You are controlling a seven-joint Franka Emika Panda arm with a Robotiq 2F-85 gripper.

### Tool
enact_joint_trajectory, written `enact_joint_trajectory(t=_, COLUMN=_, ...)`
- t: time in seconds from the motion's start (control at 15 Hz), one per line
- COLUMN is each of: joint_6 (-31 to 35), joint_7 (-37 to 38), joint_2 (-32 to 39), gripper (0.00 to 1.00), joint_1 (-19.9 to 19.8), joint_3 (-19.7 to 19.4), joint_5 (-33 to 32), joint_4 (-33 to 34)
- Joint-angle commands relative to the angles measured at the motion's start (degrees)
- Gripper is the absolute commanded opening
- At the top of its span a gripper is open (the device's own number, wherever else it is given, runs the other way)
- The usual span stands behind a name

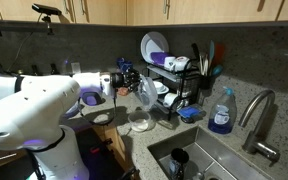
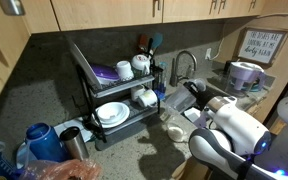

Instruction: Transfer the contents in the rectangular bowl to the circular one

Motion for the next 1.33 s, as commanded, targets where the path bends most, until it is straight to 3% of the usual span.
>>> enact_joint_trajectory(t=0.0, joint_6=0.57, joint_7=3.87, joint_2=0.0, gripper=0.01, joint_1=-0.97, joint_3=-0.58, joint_5=-2.9, joint_4=-0.77)
enact_joint_trajectory(t=0.8, joint_6=-2.36, joint_7=10.43, joint_2=0.0, gripper=0.01, joint_1=-6.62, joint_3=-5.88, joint_5=-16.14, joint_4=0.33)
enact_joint_trajectory(t=1.27, joint_6=-6.31, joint_7=10.28, joint_2=0.0, gripper=0.01, joint_1=-6.22, joint_3=-6.97, joint_5=-16.66, joint_4=-0.08)
